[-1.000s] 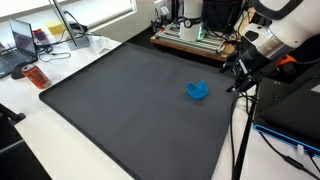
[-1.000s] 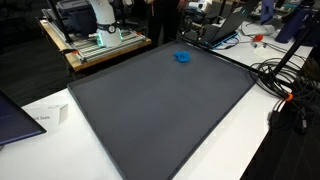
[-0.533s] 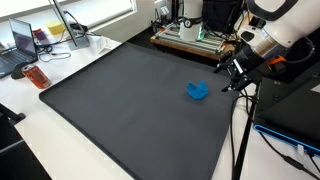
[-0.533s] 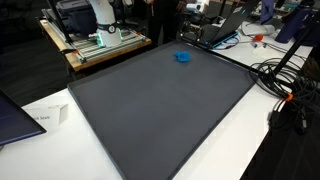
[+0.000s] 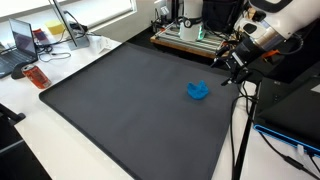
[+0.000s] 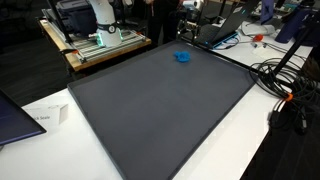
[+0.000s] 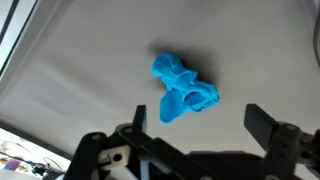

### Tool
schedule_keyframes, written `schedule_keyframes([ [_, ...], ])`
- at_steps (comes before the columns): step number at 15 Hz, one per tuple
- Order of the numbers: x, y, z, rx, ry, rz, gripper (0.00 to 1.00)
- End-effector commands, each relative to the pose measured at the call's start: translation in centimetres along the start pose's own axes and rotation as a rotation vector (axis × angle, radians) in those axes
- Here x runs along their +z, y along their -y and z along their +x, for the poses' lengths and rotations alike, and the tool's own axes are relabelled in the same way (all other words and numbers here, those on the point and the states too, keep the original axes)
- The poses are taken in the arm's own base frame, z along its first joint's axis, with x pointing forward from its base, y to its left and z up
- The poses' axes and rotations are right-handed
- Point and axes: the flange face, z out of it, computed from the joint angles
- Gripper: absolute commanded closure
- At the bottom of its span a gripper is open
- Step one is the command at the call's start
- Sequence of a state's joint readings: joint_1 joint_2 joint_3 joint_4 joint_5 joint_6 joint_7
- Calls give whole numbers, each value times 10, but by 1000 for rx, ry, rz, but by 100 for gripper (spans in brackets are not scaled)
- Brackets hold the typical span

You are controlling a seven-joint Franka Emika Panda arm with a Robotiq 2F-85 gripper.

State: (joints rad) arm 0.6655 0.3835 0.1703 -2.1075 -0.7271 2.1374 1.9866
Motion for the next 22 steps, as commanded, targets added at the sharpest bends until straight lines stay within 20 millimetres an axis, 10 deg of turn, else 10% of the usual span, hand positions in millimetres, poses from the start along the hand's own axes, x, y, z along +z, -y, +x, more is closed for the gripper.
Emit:
schedule_keyframes([
  [1,-7,-21,2,-91,-28,70,0],
  [22,24,-98,39,-591,5,403,0],
])
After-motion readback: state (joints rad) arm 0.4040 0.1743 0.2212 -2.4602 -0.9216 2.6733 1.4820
